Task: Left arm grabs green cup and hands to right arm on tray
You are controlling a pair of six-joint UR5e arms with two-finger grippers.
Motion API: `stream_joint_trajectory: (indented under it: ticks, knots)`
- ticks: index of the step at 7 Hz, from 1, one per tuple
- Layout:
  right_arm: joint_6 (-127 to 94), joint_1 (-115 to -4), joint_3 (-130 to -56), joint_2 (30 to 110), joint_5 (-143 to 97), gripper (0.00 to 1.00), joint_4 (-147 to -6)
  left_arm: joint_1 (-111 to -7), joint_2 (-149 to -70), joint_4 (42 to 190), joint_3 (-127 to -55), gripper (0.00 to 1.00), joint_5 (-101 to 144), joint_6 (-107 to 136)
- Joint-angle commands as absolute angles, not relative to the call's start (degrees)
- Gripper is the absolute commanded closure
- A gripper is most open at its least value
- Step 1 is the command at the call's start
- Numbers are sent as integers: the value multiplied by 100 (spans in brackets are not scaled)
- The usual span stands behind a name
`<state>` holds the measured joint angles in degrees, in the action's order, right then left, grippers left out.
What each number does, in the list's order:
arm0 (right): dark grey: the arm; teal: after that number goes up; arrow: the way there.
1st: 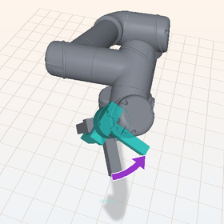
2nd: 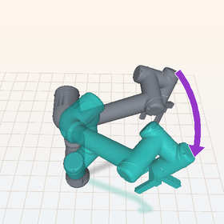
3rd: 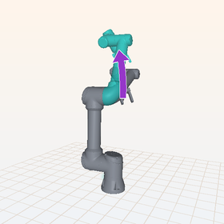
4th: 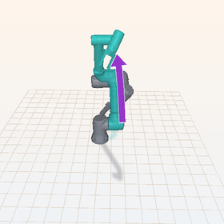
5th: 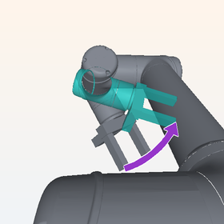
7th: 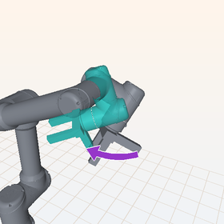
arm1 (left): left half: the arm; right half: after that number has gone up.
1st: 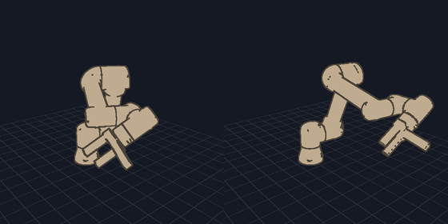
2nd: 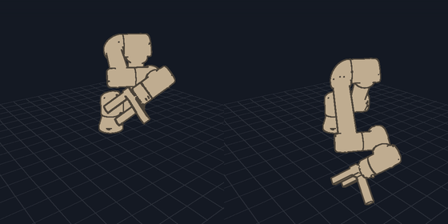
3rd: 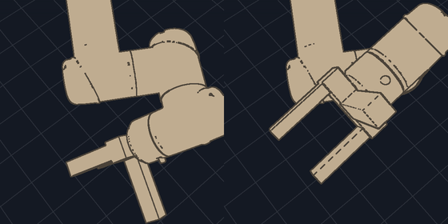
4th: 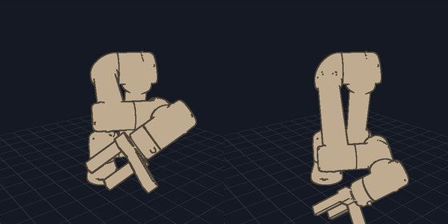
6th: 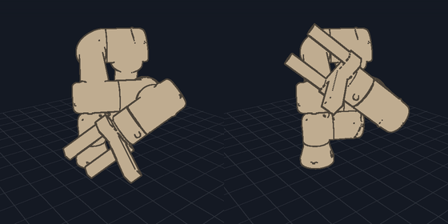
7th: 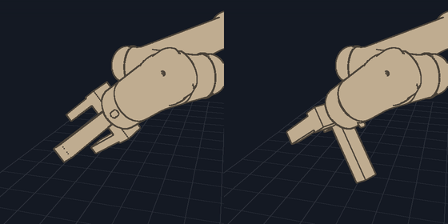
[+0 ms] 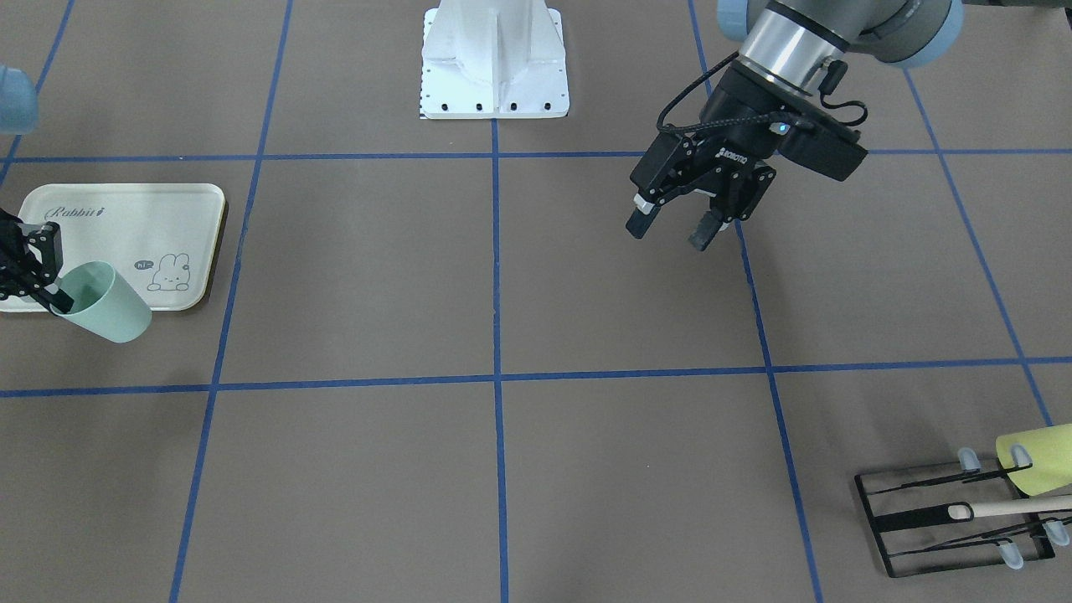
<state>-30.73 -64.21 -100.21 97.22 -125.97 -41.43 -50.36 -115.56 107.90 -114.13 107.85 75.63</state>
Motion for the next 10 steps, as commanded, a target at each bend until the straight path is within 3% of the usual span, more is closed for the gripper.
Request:
stream_joint_trajectory:
  ticks: [1,5,10]
  knots:
    - [-2743,-6259,-10360,10063,-12604,100,-4724,-5202,-11251,10670,-11426,0,10793,6911]
    - [-2259,-5889,-10670,10616,-12524,100,-5265,-5501,-10890,10661,-11356,0,10802,6161]
    - [-2232,-5564,-10600,10652,-12357,100,-5273,-5625,-10749,10652,-11338,0,10811,6038]
